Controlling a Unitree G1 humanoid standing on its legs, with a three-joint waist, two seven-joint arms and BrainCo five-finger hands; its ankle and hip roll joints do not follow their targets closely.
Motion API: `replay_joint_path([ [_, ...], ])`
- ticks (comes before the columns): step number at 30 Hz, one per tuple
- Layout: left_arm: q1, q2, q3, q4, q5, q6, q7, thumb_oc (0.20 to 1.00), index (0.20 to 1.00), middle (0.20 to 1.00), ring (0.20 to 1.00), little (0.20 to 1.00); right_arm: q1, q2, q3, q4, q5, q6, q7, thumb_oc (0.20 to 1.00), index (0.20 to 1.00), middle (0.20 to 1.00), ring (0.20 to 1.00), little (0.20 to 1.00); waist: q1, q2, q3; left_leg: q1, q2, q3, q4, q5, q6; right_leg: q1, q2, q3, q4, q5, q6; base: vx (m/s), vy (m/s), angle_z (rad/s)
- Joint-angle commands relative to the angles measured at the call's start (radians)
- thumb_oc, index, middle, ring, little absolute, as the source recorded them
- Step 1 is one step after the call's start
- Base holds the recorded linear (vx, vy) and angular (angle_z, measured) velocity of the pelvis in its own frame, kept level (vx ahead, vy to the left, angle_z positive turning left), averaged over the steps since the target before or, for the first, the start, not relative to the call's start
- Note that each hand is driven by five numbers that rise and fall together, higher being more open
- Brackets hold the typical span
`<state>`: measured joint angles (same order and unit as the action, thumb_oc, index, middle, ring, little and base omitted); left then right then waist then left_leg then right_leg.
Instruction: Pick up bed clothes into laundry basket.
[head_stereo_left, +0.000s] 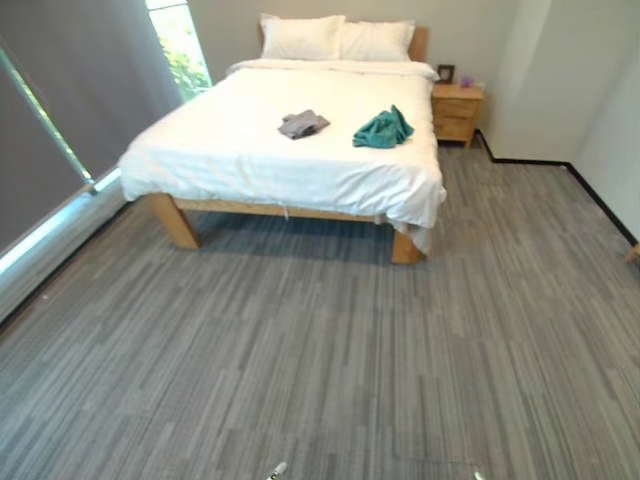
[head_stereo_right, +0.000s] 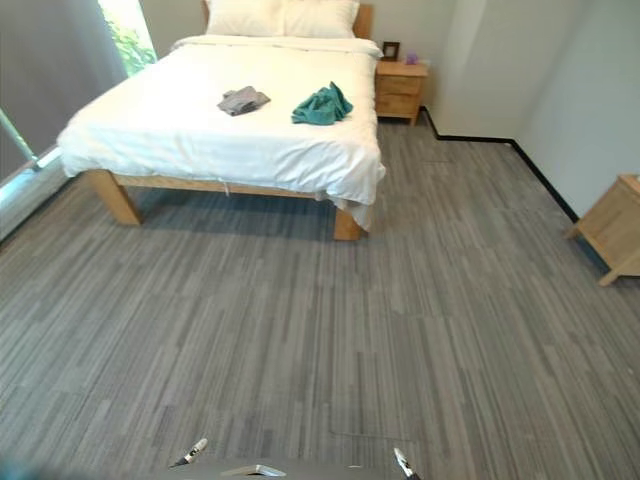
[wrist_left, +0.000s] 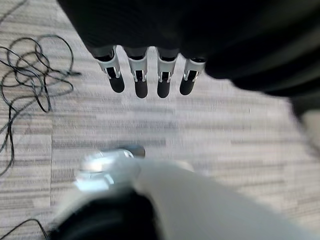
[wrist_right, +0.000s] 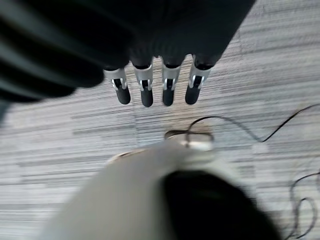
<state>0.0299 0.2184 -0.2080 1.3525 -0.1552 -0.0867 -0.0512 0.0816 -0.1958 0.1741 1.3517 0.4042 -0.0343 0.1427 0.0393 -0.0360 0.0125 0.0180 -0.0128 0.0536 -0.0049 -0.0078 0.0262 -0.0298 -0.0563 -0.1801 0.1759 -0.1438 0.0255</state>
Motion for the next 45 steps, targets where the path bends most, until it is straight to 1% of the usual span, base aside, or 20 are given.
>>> replay_joint_path([
  [1, -0.110, -0.042, 0.005, 0.037, -0.023, -0.040, -0.003, 1.000, 1.000, 1.000, 1.000, 1.000, -0.051, -0.003, 0.010, 0.049, 0.040, -0.016, 0.005, 1.000, 1.000, 1.000, 1.000, 1.000, -0.001, -0.031, 0.043, 0.052, 0.004, -0.002, -0.082, 0.026, -0.061, 0.121, -0.086, 0.004, -0.259, 0.215, 0.130, 0.00, 0.000, 0.00],
  [6, -0.134, -0.039, -0.001, 0.026, -0.043, -0.045, 0.008, 1.000, 1.000, 1.000, 1.000, 1.000, -0.060, -0.002, -0.001, 0.043, 0.067, -0.019, 0.000, 1.000, 1.000, 1.000, 1.000, 1.000, -0.010, -0.033, 0.041, 0.060, 0.004, 0.009, -0.082, 0.018, -0.059, 0.122, -0.087, 0.019, -0.261, 0.217, 0.133, 0.02, 0.016, -0.04],
  [9, -0.179, -0.036, -0.017, 0.014, -0.062, -0.040, 0.020, 1.000, 1.000, 1.000, 1.000, 1.000, -0.091, -0.025, -0.042, 0.007, 0.163, -0.027, -0.007, 1.000, 1.000, 1.000, 1.000, 1.000, -0.030, -0.028, 0.034, 0.075, 0.006, 0.029, -0.082, 0.010, -0.061, 0.124, -0.083, 0.042, -0.263, 0.218, 0.135, 0.04, 0.031, -0.20],
  [10, -0.179, -0.036, -0.017, 0.014, -0.062, -0.040, 0.020, 1.000, 1.000, 1.000, 1.000, 1.000, -0.091, -0.025, -0.042, 0.007, 0.163, -0.027, -0.007, 1.000, 1.000, 1.000, 1.000, 1.000, -0.030, -0.028, 0.034, 0.075, 0.006, 0.029, -0.082, 0.010, -0.061, 0.124, -0.083, 0.042, -0.263, 0.218, 0.135, 0.02, 0.020, -0.23],
  [12, -0.210, -0.008, -0.062, -0.117, -0.052, -0.059, 0.047, 1.000, 1.000, 1.000, 1.000, 1.000, -0.109, -0.057, -0.069, -0.113, 0.226, -0.045, -0.019, 1.000, 1.000, 1.000, 1.000, 1.000, -0.042, -0.024, 0.033, 0.080, 0.007, 0.039, -0.082, 0.007, -0.063, 0.125, -0.082, 0.050, -0.263, 0.219, 0.139, 0.00, 0.018, -0.17],
  [13, -0.210, -0.007, -0.062, -0.117, -0.052, -0.059, 0.047, 1.000, 1.000, 1.000, 1.000, 1.000, -0.109, -0.057, -0.069, -0.113, 0.226, -0.045, -0.020, 1.000, 1.000, 1.000, 1.000, 1.000, -0.042, -0.024, 0.033, 0.080, 0.007, 0.039, -0.082, 0.007, -0.063, 0.125, -0.082, 0.050, -0.263, 0.219, 0.139, -0.01, 0.017, -0.08],
  [14, -0.187, 0.039, -0.060, -0.335, -0.121, -0.066, 0.049, 1.000, 1.000, 1.000, 1.000, 1.000, -0.073, -0.096, -0.093, -0.379, 0.246, -0.070, -0.050, 1.000, 1.000, 1.000, 1.000, 1.000, -0.050, -0.019, 0.035, 0.080, 0.008, 0.042, -0.082, 0.009, -0.063, 0.121, -0.081, 0.053, -0.263, 0.221, 0.143, -0.01, 0.012, -0.05],
  [15, -0.187, 0.039, -0.060, -0.336, -0.121, -0.066, 0.049, 1.000, 1.000, 1.000, 1.000, 1.000, -0.072, -0.096, -0.093, -0.379, 0.246, -0.070, -0.050, 1.000, 1.000, 1.000, 1.000, 1.000, -0.050, -0.020, 0.035, 0.081, 0.008, 0.042, -0.082, 0.009, -0.063, 0.122, -0.081, 0.053, -0.263, 0.221, 0.143, -0.01, 0.014, -0.09],
  [17, -0.149, 0.081, -0.039, -0.523, -0.182, -0.070, 0.050, 1.000, 1.000, 1.000, 1.000, 1.000, -0.036, -0.128, -0.126, -0.569, 0.249, -0.092, -0.076, 1.000, 1.000, 1.000, 1.000, 1.000, -0.054, -0.015, 0.038, 0.080, 0.008, 0.045, -0.082, 0.013, -0.064, 0.120, -0.081, 0.054, -0.263, 0.223, 0.145, -0.01, 0.013, -0.06],
  [18, -0.108, 0.115, -0.017, -0.706, -0.207, -0.075, 0.055, 1.000, 1.000, 1.000, 1.000, 1.000, 0.003, -0.149, -0.156, -0.758, 0.245, -0.105, -0.071, 1.000, 1.000, 1.000, 1.000, 1.000, -0.056, -0.013, 0.040, 0.078, 0.008, 0.043, -0.082, 0.016, -0.065, 0.119, -0.082, 0.053, -0.263, 0.226, 0.146, 0.00, 0.000, 0.00],
  [20, -0.075, 0.146, -0.005, -0.855, -0.224, -0.076, 0.043, 1.000, 1.000, 1.000, 1.000, 1.000, 0.032, -0.156, -0.180, -0.885, 0.241, -0.123, -0.078, 1.000, 1.000, 1.000, 1.000, 1.000, -0.055, -0.011, 0.040, 0.078, 0.008, 0.041, -0.082, 0.016, -0.064, 0.121, -0.083, 0.050, -0.263, 0.225, 0.148, 0.00, 0.000, 0.00],
  [21, -0.073, 0.147, -0.004, -0.858, -0.224, -0.074, 0.043, 1.000, 1.000, 1.000, 1.000, 1.000, 0.034, -0.155, -0.180, -0.887, 0.240, -0.122, -0.079, 1.000, 1.000, 1.000, 1.000, 1.000, -0.055, -0.012, 0.040, 0.079, 0.008, 0.040, -0.082, 0.016, -0.065, 0.122, -0.083, 0.050, -0.263, 0.224, 0.148, 0.00, 0.000, 0.00],
  [22, -0.056, 0.173, 0.007, -0.968, -0.233, -0.079, 0.035, 1.000, 1.000, 1.000, 1.000, 1.000, 0.039, -0.161, -0.188, -0.992, 0.229, -0.134, -0.078, 1.000, 1.000, 1.000, 1.000, 1.000, -0.052, -0.010, 0.040, 0.079, 0.008, 0.039, -0.082, 0.016, -0.065, 0.122, -0.083, 0.047, -0.263, 0.224, 0.148, 0.01, -0.009, -0.05],
  [23, -0.042, 0.185, 0.016, -1.029, -0.235, -0.083, 0.030, 1.000, 1.000, 1.000, 1.000, 1.000, 0.052, -0.159, -0.187, -1.069, 0.226, -0.141, -0.065, 1.000, 1.000, 1.000, 1.000, 1.000, -0.051, -0.010, 0.041, 0.079, 0.009, 0.039, -0.082, 0.017, -0.064, 0.123, -0.083, 0.046, -0.263, 0.223, 0.148, 0.01, -0.013, -0.05],
  [26, -0.023, 0.180, 0.029, -1.137, -0.296, -0.104, 0.026, 1.000, 1.000, 1.000, 1.000, 1.000, 0.071, -0.153, -0.169, -1.190, 0.198, -0.156, -0.044, 1.000, 1.000, 1.000, 1.000, 1.000, -0.045, -0.011, 0.043, 0.080, 0.011, 0.036, -0.082, 0.015, -0.063, 0.126, -0.085, 0.041, -0.263, 0.220, 0.146, 0.00, 0.000, 0.00],
  [29, -0.013, 0.169, 0.031, -1.156, -0.309, -0.104, 0.023, 1.000, 1.000, 1.000, 1.000, 1.000, 0.087, -0.150, -0.155, -1.214, 0.165, -0.159, -0.040, 1.000, 1.000, 1.000, 1.000, 1.000, -0.044, -0.012, 0.043, 0.082, 0.011, 0.035, -0.082, 0.013, -0.062, 0.130, -0.085, 0.041, -0.263, 0.216, 0.144, 0.00, 0.000, 0.00],
  [30, -0.009, 0.150, 0.029, -1.170, -0.327, -0.104, 0.033, 1.000, 1.000, 1.000, 1.000, 1.000, 0.091, -0.120, -0.138, -1.209, 0.219, -0.157, -0.035, 1.000, 1.000, 1.000, 1.000, 1.000, -0.042, -0.013, 0.046, 0.082, 0.011, 0.033, -0.082, 0.012, -0.061, 0.131, -0.084, 0.040, -0.263, 0.215, 0.142, 0.00, 0.000, 0.00],
  [32, -0.006, 0.149, 0.034, -1.183, -0.304, -0.100, 0.043, 1.000, 1.000, 1.000, 1.000, 1.000, 0.097, -0.108, -0.127, -1.214, 0.200, -0.156, -0.043, 1.000, 1.000, 1.000, 1.000, 1.000, -0.042, -0.012, 0.050, 0.083, 0.012, 0.034, -0.082, 0.011, -0.062, 0.132, -0.084, 0.039, -0.263, 0.213, 0.141, 0.00, 0.000, 0.00],
  [37, 0.011, 0.169, 0.060, -1.197, -0.263, -0.098, 0.041, 1.000, 1.000, 1.000, 1.000, 1.000, 0.105, -0.126, -0.110, -1.228, 0.126, -0.144, -0.033, 1.000, 1.000, 1.000, 1.000, 1.000, -0.040, -0.011, 0.056, 0.084, 0.012, 0.034, -0.082, 0.007, -0.062, 0.134, -0.083, 0.040, -0.263, 0.210, 0.140, 0.00, 0.000, 0.00],
  [45, 0.001, 0.148, 0.076, -1.188, -0.289, -0.096, 0.067, 1.000, 1.000, 1.000, 1.000, 1.000, 0.076, -0.132, -0.089, -1.221, 0.138, -0.131, -0.034, 1.000, 1.000, 1.000, 1.000, 1.000, -0.037, -0.013, 0.071, 0.079, 0.010, 0.038, -0.082, 0.004, -0.060, 0.127, -0.086, 0.041, -0.263, 0.214, 0.142, 0.00, 0.000, 0.00],
])
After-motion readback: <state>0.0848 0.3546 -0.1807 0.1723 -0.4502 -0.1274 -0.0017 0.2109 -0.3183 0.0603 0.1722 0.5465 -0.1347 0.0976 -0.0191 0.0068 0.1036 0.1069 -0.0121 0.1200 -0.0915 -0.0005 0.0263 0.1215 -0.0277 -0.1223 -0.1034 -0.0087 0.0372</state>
